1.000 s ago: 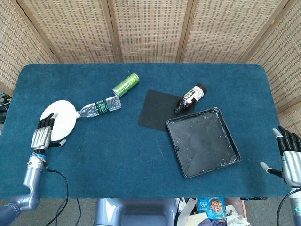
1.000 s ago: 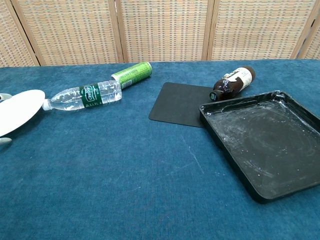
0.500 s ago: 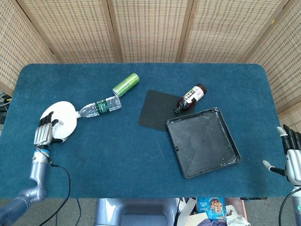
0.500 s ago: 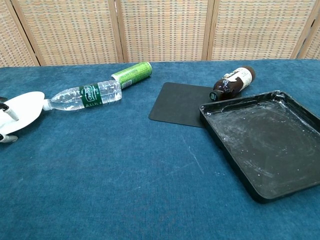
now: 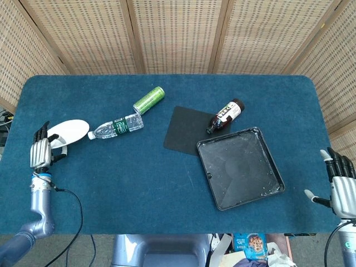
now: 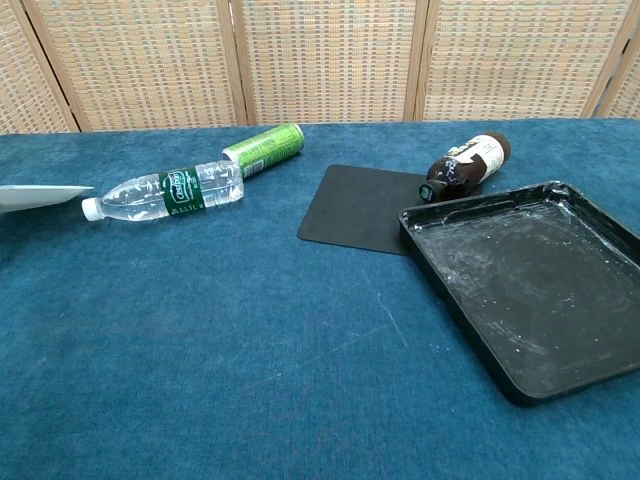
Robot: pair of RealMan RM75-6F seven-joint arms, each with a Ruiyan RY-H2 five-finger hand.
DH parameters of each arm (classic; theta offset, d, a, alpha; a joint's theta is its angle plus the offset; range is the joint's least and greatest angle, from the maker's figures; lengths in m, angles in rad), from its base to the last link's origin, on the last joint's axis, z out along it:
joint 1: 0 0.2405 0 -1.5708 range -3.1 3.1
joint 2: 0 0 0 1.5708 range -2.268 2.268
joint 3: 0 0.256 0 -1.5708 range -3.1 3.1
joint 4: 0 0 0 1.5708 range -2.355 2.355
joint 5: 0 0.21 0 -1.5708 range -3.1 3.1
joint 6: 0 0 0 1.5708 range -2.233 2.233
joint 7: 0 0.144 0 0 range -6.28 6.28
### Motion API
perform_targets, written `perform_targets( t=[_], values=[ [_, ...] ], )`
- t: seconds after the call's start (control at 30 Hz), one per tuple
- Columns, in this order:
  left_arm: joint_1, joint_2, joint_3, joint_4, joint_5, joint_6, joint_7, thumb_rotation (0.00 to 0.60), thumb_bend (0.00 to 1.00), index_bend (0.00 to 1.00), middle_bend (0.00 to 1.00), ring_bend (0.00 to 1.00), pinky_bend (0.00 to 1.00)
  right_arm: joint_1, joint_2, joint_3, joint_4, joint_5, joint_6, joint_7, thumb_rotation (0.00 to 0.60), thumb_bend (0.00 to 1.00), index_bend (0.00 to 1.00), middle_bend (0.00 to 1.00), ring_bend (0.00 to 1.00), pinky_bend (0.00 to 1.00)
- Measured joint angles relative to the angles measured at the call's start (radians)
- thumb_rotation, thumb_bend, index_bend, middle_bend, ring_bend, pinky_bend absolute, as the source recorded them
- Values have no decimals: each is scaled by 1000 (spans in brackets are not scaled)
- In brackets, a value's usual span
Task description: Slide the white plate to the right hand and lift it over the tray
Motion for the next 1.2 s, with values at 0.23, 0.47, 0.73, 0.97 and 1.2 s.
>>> perform_targets(
  t=[0.23,0.47,0.73,0.97,1.2],
  values=[
    [27,61,9,-125,90,185,-25,600,547,695,0,0,0,-7,-8,1,-3,-2,17,8,600,0,0,0,0,0],
    [53,138,33,-347,211,380,6,600,555,708,0,0,0,-8,-11,2,-1,-1,20,10,600,0,0,0,0,0],
    [53,189,82,-609,382,489,54,600,556,709,0,0,0,-11,-2,5,6,5,20,19,600,0,0,0,0,0],
    [-22,192,147,-699,472,379,101,600,557,709,0,0,0,-13,20,3,20,2,13,43,600,0,0,0,0,0],
    [-136,162,180,-666,514,202,164,600,557,723,0,0,0,-14,15,6,22,12,15,15,600,0,0,0,0,0]
  ],
)
